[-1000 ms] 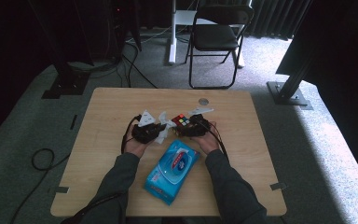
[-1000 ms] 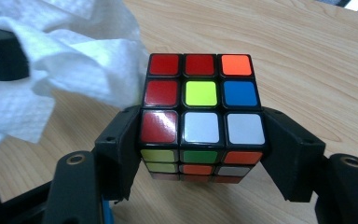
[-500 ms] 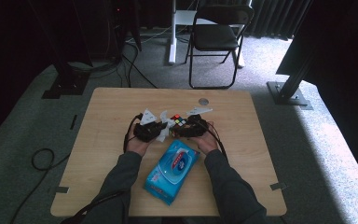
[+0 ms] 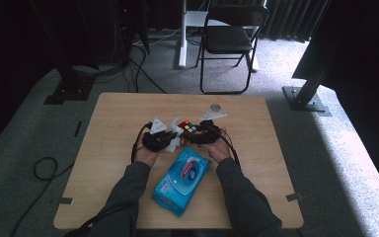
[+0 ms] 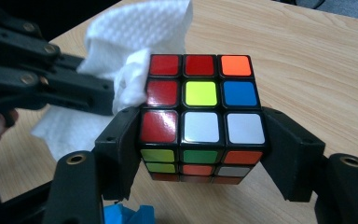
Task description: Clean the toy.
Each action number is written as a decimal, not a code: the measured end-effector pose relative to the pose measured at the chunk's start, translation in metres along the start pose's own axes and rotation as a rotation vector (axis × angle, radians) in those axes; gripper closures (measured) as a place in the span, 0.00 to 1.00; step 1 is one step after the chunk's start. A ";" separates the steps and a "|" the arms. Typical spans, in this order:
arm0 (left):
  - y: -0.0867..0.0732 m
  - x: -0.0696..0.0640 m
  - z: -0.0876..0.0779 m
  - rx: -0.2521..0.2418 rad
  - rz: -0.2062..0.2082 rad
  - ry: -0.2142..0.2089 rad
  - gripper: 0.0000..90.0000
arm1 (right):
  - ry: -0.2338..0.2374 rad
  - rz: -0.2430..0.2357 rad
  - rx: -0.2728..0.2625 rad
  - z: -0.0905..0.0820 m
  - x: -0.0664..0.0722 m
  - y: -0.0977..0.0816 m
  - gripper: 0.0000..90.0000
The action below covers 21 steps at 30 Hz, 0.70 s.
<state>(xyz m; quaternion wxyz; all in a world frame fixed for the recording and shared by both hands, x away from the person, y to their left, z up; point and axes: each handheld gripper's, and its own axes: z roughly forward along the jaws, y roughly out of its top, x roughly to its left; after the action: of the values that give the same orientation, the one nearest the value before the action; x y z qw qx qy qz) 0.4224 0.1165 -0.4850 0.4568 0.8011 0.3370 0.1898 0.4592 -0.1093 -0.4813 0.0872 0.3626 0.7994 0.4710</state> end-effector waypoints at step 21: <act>-0.007 -0.003 0.009 0.054 0.000 -0.009 0.96 | 0.017 0.036 -0.027 -0.005 -0.004 0.002 0.38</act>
<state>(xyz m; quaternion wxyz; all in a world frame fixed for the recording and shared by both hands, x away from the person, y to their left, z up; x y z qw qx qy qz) 0.4232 0.1115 -0.4951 0.4364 0.8140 0.3398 0.1772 0.4605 -0.1147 -0.4777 0.0766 0.3717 0.7870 0.4865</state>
